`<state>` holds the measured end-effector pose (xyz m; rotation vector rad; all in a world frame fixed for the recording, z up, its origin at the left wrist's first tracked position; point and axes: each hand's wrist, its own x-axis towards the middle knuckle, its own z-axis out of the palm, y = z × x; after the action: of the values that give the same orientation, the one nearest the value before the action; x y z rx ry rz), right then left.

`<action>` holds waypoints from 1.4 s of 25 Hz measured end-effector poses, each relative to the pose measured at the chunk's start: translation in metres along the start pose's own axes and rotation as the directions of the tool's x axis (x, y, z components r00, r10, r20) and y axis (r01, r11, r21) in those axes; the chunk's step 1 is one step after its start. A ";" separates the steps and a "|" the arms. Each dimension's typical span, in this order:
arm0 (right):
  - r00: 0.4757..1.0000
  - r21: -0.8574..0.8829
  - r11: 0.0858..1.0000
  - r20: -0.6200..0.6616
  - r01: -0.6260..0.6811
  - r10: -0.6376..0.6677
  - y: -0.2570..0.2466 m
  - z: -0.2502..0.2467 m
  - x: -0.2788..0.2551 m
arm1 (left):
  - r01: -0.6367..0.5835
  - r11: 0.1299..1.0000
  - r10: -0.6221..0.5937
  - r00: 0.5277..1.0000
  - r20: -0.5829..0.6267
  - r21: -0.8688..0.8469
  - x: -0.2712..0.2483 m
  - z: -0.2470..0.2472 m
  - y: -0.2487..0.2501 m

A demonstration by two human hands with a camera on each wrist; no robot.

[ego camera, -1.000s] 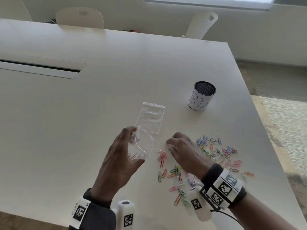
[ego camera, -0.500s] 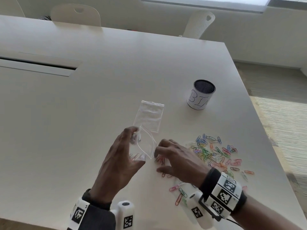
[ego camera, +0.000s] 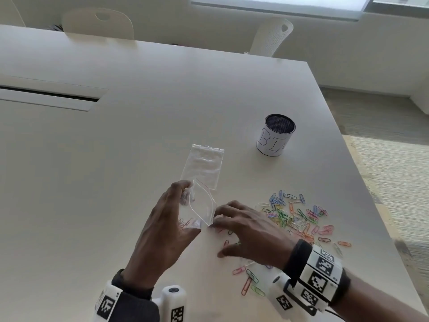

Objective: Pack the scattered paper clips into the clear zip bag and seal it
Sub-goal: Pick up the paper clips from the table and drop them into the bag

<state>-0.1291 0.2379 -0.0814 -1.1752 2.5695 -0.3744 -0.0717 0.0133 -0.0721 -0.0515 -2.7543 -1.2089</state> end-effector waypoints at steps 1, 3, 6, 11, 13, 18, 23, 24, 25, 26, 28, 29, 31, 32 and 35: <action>1.000 0.047 0.999 -0.027 0.010 -0.008 0.001 0.001 0.001 | 0.002 1.000 -0.002 1.000 0.001 0.001 0.001 0.000 0.001; 0.994 0.101 0.994 -0.110 0.036 -0.025 0.007 0.001 0.000 | 0.008 1.000 -0.008 1.000 0.001 -0.001 0.003 -0.001 0.002; 0.990 0.054 0.998 -0.143 -0.008 0.015 0.015 -0.003 -0.004 | 0.004 1.000 -0.004 1.000 0.009 -0.008 0.003 0.000 0.002; 1.000 -0.088 0.996 0.002 0.017 -0.017 0.016 -0.009 -0.015 | 0.001 1.000 -0.001 1.000 0.027 -0.001 0.006 0.003 0.001; 1.000 -0.101 0.995 0.005 0.020 -0.020 0.014 -0.010 -0.024 | -0.004 1.000 0.004 0.999 0.032 0.006 0.007 0.003 0.001; 0.999 -0.049 0.998 -0.022 -0.044 0.043 0.005 -0.010 -0.034 | -0.004 1.000 0.004 0.999 0.043 0.000 0.011 0.003 0.000; 0.995 -0.084 0.992 -0.037 -0.097 0.094 0.002 -0.012 -0.024 | 0.004 1.000 -0.003 0.998 0.059 -0.017 0.013 0.005 0.004; 0.995 -0.070 0.993 -0.036 -0.100 0.098 0.003 -0.012 -0.022 | 0.000 1.000 0.001 0.998 0.062 -0.017 0.013 0.006 0.004; 0.994 -0.045 0.993 -0.035 -0.105 0.103 0.005 -0.012 -0.019 | -0.002 1.000 0.003 0.998 0.063 -0.017 0.013 0.007 0.004; 0.992 -0.004 0.993 -0.037 -0.120 0.120 0.008 -0.013 -0.017 | -0.001 1.000 0.003 0.998 0.063 -0.018 0.013 0.007 0.004; 0.980 0.123 0.975 -0.061 -0.183 0.191 0.015 -0.016 -0.015 | -0.003 1.000 0.005 0.998 0.063 -0.023 0.013 0.009 0.004; 0.968 0.197 0.956 -0.079 -0.219 0.238 0.018 -0.020 -0.015 | -0.009 1.000 0.011 0.998 0.061 -0.025 0.013 0.009 0.004; 0.937 0.360 0.897 -0.133 -0.258 0.323 0.021 -0.031 -0.017 | -0.021 0.999 0.023 0.998 0.057 -0.028 0.012 0.010 0.004; 0.917 0.449 0.858 -0.174 -0.250 0.358 0.020 -0.040 -0.018 | -0.026 0.999 0.028 0.998 0.053 -0.028 0.012 0.011 0.004; 0.852 0.672 0.732 -0.316 -0.109 0.417 -0.003 -0.071 -0.020 | -0.035 0.999 0.036 0.999 0.041 -0.023 0.013 0.014 0.004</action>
<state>-0.1401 0.2589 -0.0119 -0.4760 2.5507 -1.4606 -0.0855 0.0257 -0.0765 -0.1286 -2.7630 -1.2438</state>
